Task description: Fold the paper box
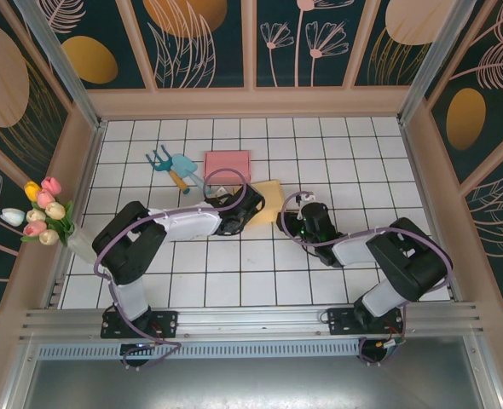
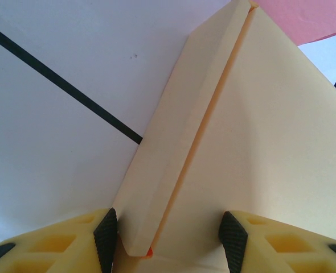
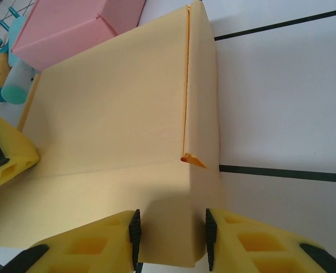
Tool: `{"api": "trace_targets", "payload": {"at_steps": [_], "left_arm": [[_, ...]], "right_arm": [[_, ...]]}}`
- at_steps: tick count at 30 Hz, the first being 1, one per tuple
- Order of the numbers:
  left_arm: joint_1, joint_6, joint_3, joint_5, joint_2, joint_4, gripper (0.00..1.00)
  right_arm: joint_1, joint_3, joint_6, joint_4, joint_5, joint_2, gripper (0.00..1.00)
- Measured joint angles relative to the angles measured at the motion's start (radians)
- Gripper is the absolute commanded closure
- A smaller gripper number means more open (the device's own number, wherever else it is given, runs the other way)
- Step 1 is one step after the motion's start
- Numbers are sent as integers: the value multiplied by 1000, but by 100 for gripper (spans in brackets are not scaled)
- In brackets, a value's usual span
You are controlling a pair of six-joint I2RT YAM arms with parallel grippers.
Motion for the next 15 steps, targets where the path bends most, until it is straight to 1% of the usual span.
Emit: {"api": "trace_targets", "payload": {"at_steps": [15], "left_arm": [[5,3,0,5,3,5,46]], "right_arm": [[-2,-20,4,43,-14,2,64]]}}
